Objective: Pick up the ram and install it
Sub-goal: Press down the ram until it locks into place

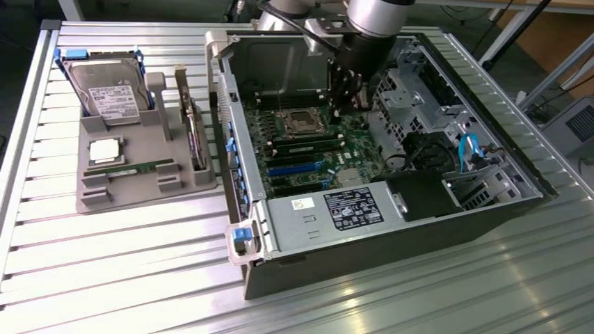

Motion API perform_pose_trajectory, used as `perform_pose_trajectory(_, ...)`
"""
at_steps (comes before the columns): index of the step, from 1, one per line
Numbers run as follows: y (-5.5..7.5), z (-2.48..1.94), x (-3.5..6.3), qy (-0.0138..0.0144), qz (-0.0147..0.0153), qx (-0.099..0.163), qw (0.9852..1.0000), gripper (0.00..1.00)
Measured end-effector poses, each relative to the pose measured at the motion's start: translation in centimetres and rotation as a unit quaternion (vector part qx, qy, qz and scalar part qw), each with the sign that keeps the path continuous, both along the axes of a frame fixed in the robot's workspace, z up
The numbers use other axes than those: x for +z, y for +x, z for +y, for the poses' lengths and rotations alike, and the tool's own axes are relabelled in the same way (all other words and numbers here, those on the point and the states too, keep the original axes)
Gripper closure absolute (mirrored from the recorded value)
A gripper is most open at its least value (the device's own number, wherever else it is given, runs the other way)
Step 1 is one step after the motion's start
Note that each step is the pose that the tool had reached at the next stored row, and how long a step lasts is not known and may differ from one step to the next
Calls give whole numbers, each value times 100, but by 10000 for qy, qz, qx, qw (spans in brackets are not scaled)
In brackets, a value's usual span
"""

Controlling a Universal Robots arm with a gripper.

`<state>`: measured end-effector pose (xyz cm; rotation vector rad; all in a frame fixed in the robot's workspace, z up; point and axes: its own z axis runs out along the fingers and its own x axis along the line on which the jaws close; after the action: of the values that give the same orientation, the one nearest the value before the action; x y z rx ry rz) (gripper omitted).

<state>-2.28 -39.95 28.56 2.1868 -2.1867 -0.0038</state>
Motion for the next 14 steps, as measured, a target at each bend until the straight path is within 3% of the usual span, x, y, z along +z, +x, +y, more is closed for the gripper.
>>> perform_pose_trajectory(6, 311, 0, 183, 0, 0, -3, 10000, 90)
perform_pose_trajectory(9, 397, 0, 300, 1, 0, -8, 10000, 90)
perform_pose_trajectory(12, 398, 0, 301, 1, 0, -7, 10000, 90)
perform_pose_trajectory(13, 397, 0, 301, -1, 0, -167, 9999, 90)
perform_pose_trajectory(14, 397, 0, 299, -2, 0, -506, 9987, 90)
